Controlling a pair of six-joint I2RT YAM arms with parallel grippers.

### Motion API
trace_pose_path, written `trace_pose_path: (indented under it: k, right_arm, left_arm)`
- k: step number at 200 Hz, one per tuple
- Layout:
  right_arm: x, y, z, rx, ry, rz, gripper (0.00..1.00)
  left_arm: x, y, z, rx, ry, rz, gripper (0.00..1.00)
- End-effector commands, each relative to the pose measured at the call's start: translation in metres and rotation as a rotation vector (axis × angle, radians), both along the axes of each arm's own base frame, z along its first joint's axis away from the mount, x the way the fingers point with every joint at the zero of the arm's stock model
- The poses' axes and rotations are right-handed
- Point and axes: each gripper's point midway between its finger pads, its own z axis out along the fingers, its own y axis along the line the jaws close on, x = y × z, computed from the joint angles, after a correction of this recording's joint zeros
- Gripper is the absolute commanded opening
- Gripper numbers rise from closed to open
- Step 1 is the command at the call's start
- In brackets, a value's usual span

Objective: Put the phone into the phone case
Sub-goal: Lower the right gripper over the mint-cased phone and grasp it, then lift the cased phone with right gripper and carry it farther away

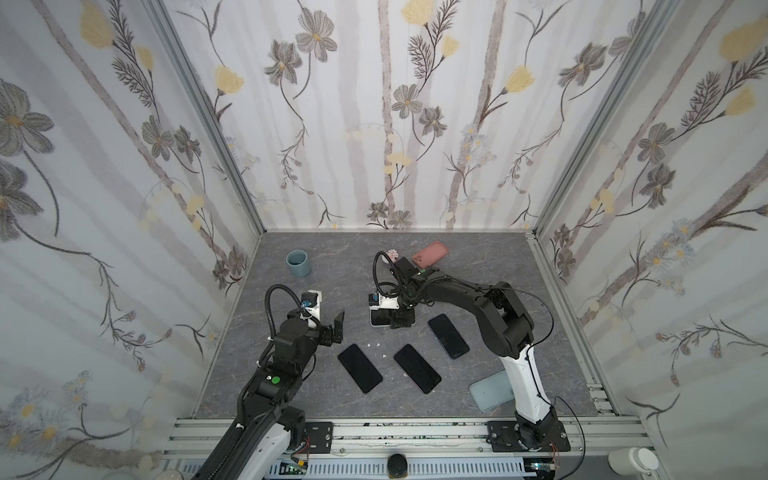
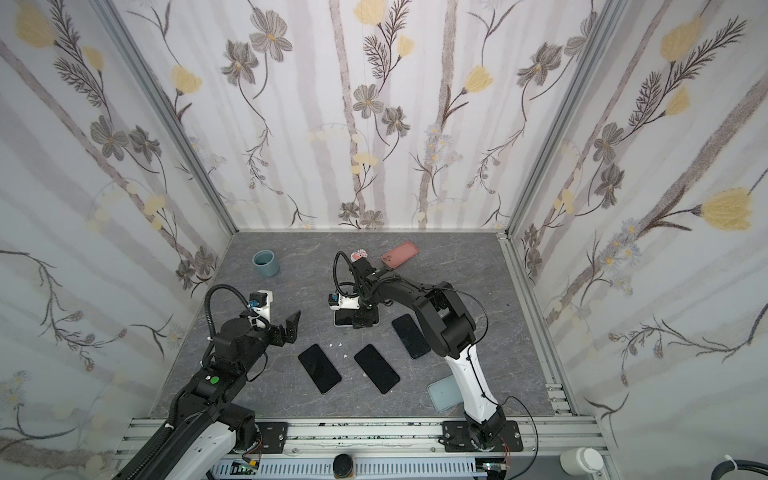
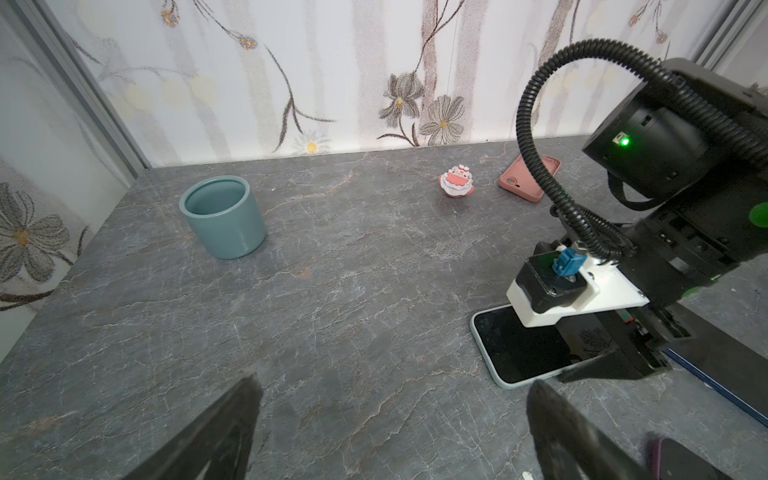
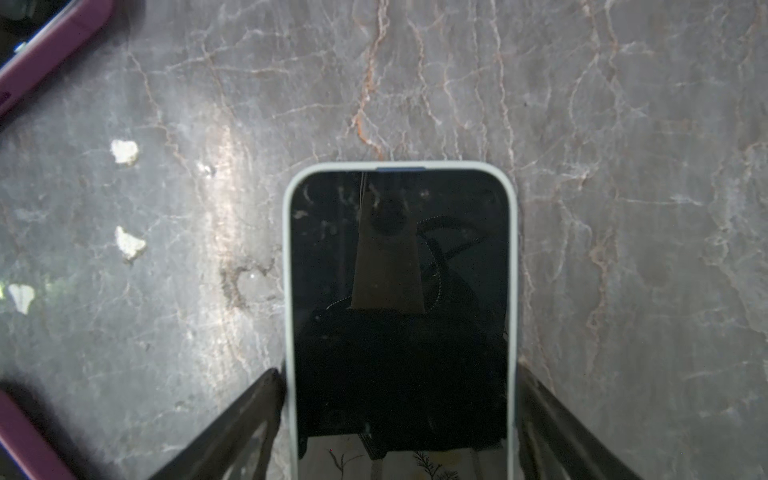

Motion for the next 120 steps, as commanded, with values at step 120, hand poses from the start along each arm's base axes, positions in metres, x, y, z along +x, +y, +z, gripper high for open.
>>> trace_pose_path:
  k: [120]
  right_arm:
    - [0.03, 0.014, 0.067, 0.167, -0.096, -0.218, 0.63]
  left_arm:
    - [0.002, -0.001, 0.014, -0.016, -0.052, -0.004, 1.0]
